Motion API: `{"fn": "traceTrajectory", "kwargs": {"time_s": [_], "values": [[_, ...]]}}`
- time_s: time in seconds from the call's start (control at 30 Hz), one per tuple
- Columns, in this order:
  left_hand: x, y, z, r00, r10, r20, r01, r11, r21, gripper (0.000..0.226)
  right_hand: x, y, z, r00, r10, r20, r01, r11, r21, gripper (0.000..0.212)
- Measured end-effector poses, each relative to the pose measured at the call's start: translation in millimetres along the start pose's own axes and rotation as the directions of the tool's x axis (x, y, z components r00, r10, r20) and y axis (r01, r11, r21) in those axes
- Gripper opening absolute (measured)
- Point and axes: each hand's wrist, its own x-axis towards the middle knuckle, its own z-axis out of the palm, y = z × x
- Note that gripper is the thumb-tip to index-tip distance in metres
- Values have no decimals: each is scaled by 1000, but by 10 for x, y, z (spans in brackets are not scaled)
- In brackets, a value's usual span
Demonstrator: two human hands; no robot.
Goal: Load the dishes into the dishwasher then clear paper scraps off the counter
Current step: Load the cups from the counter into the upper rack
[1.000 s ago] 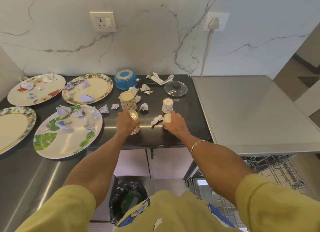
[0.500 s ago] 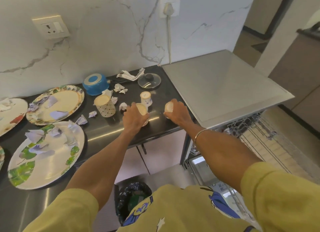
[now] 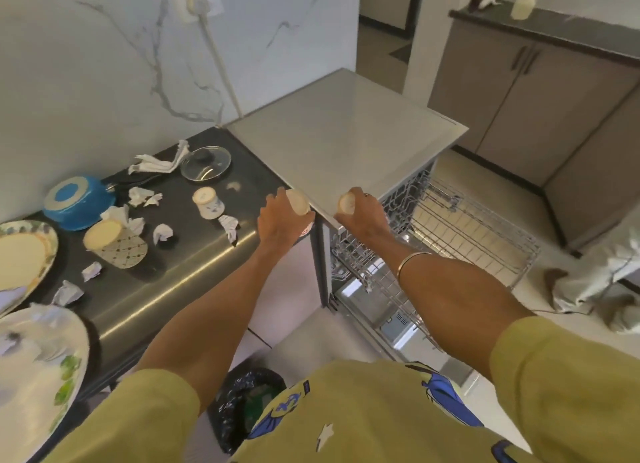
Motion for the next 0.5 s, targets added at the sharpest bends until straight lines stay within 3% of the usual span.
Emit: {"fn": "traceTrajectory", "kwargs": {"time_s": [0.2,0.5], "values": [[-36,688,297,991,126,42,-124,991,-44,82,-116,607,-356,994,91,-66,-94,995,-37,63],[-387,1519,987,977,184,107,-180,982,-49,84,-328,1533,-919,985,160,-70,-165,985,-60,67]]}}
